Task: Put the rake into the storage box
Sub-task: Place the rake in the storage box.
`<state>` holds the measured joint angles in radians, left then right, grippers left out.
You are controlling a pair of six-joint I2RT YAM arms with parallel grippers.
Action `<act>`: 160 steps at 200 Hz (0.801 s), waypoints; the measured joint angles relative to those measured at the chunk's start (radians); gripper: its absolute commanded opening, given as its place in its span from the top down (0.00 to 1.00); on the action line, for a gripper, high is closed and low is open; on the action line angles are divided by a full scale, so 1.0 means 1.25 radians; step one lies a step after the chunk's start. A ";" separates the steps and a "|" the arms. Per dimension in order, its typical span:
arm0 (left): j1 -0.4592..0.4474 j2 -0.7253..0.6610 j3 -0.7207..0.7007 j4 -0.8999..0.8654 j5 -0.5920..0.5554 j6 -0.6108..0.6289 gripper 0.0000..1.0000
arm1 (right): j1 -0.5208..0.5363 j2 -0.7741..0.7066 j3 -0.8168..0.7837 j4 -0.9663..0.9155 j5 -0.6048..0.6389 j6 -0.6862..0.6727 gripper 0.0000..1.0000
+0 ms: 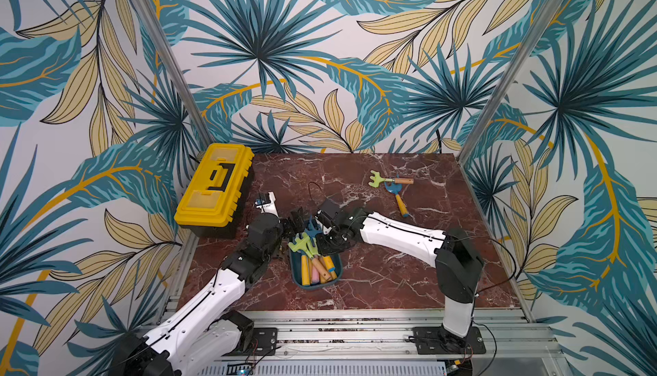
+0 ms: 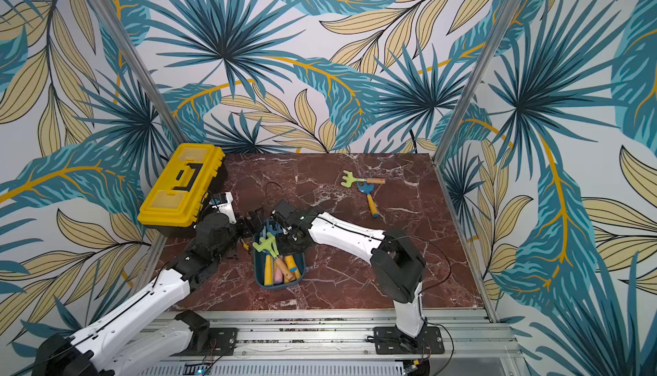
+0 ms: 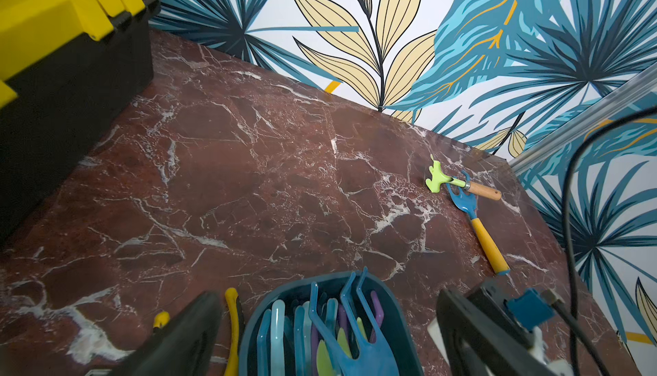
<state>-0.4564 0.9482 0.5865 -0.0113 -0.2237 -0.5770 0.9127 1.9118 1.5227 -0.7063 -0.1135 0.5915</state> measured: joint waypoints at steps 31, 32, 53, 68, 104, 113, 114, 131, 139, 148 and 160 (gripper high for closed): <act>0.000 0.000 -0.001 0.000 0.001 0.000 0.00 | 0.002 0.001 -0.004 0.010 0.000 0.013 0.77; 0.000 0.000 -0.001 0.000 0.002 0.000 0.00 | 0.002 0.001 -0.005 0.011 0.000 0.015 0.77; 0.000 0.000 -0.001 0.000 0.003 -0.001 0.00 | 0.008 0.000 -0.023 0.024 0.002 0.027 0.75; 0.000 0.000 -0.001 0.001 0.006 -0.004 0.00 | 0.013 -0.002 -0.035 0.025 0.007 0.035 0.70; 0.000 0.001 -0.002 0.006 0.013 -0.009 0.00 | 0.016 -0.004 -0.044 0.034 0.014 0.048 0.53; 0.000 0.002 -0.002 0.007 0.015 -0.010 0.00 | 0.016 -0.005 -0.044 0.038 0.017 0.049 0.50; 0.000 0.002 -0.002 0.008 0.015 -0.010 0.00 | 0.016 -0.005 -0.044 0.038 0.018 0.048 0.50; 0.000 0.006 -0.002 0.015 0.022 -0.012 0.00 | 0.016 -0.019 -0.046 0.037 0.031 0.045 0.46; 0.000 0.012 -0.002 0.019 0.029 -0.011 0.00 | 0.015 -0.032 -0.047 0.037 0.037 0.044 0.44; 0.000 0.020 -0.002 0.021 0.041 -0.011 0.00 | 0.012 -0.053 -0.050 0.037 0.045 0.041 0.40; 0.000 0.037 -0.001 0.025 0.059 -0.008 0.00 | 0.001 -0.090 -0.057 0.037 0.054 0.034 0.37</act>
<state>-0.4564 0.9947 0.5850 0.0196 -0.1501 -0.5873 0.9138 1.7996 1.4513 -0.6598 -0.0456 0.6342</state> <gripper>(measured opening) 0.998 0.608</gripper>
